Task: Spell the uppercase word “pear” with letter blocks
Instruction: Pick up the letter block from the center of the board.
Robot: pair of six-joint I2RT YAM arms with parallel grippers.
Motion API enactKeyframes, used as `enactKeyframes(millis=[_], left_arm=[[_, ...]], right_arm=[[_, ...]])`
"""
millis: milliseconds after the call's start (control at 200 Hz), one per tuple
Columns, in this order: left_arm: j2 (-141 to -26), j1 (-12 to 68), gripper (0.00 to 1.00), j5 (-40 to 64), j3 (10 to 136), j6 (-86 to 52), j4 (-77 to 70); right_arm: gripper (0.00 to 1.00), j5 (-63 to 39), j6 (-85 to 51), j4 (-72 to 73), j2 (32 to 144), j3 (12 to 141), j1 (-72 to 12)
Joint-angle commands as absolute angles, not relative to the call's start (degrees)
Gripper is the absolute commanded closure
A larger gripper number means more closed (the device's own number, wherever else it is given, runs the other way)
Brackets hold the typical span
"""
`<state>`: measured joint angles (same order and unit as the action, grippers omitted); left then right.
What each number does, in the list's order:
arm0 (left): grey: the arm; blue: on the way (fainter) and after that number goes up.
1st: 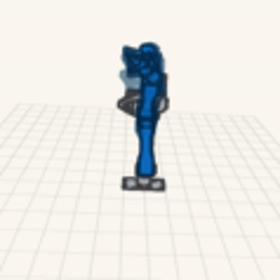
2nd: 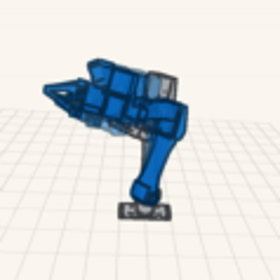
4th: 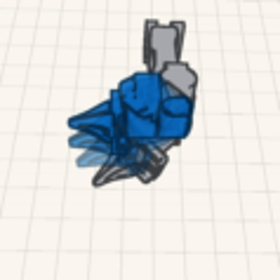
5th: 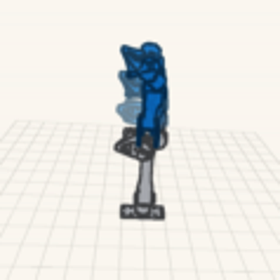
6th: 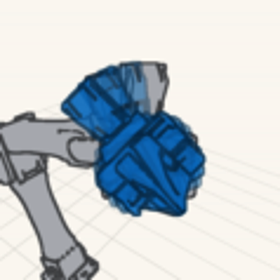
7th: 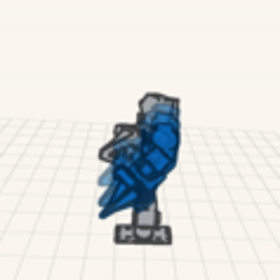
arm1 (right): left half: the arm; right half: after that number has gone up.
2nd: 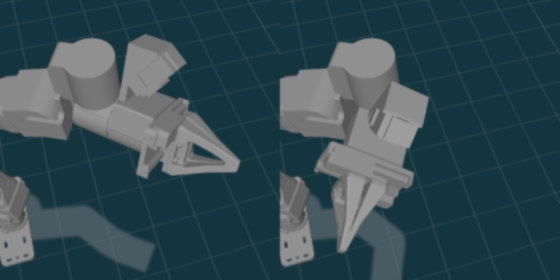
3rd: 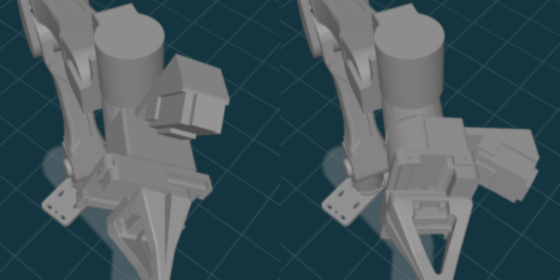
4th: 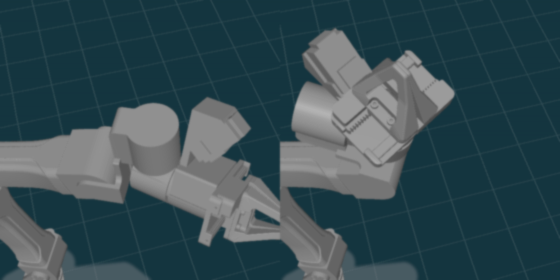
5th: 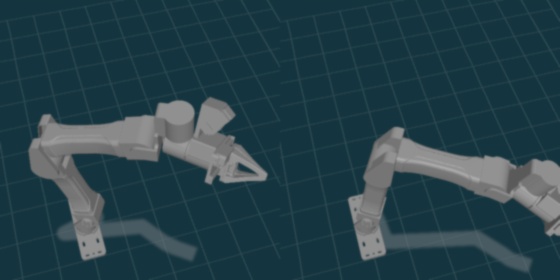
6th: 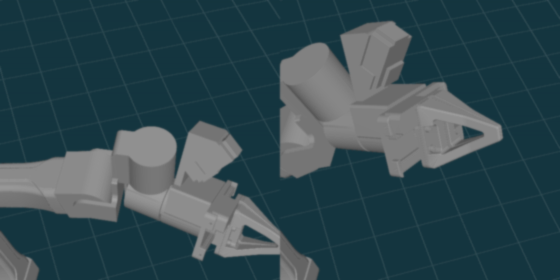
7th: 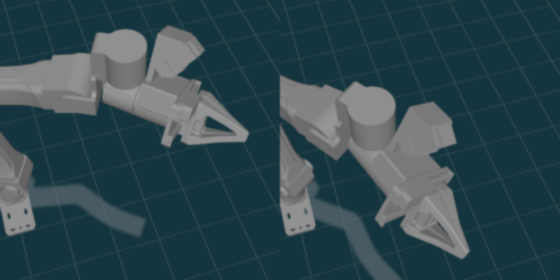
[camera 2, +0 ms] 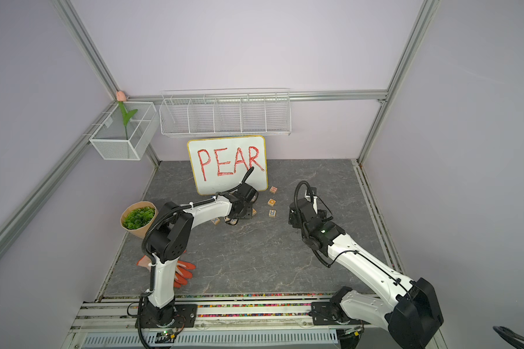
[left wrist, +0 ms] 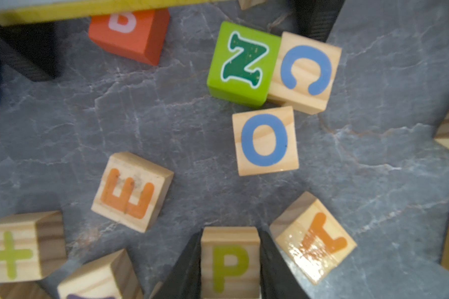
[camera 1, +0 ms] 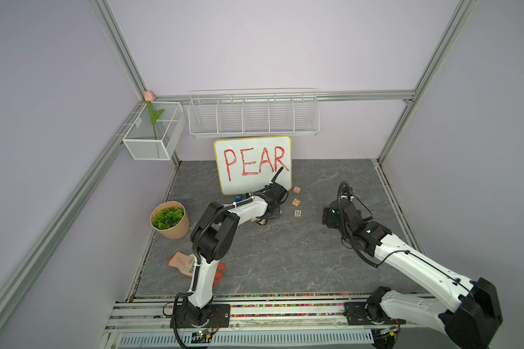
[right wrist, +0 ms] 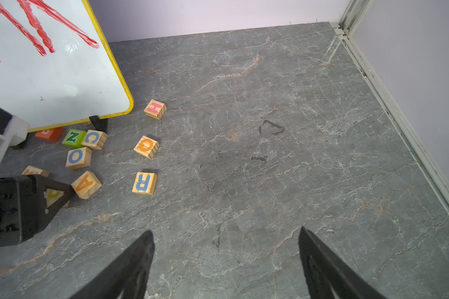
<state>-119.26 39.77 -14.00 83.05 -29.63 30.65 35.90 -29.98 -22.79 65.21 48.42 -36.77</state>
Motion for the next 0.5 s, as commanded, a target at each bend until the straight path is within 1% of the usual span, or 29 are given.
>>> enactKeyframes(millis=[0, 90, 135, 365, 495], left_arm=[[-120.94, 39.65, 0.69, -13.97, 84.28, -29.53, 31.55], [-120.28, 39.64, 0.74, -14.14, 84.31, -29.64, 32.07], [-119.21, 39.68, 0.75, -14.31, 83.86, -29.76, 31.87], [-108.62, 39.64, 0.76, -14.52, 78.20, -30.63, 29.27], [-102.01, 39.73, 0.76, -14.50, 73.50, -30.98, 29.86]], right_arm=[[0.11, 35.35, -30.06, -22.19, 65.47, 49.48, -36.39], [0.11, 35.16, -30.03, -22.06, 65.61, 49.57, -36.44], [0.11, 34.91, -30.06, -21.95, 65.65, 49.66, -36.39], [0.11, 31.36, -28.78, -19.40, 65.97, 49.57, -36.40], [0.11, 26.86, -26.85, -16.04, 65.95, 48.85, -36.52]])
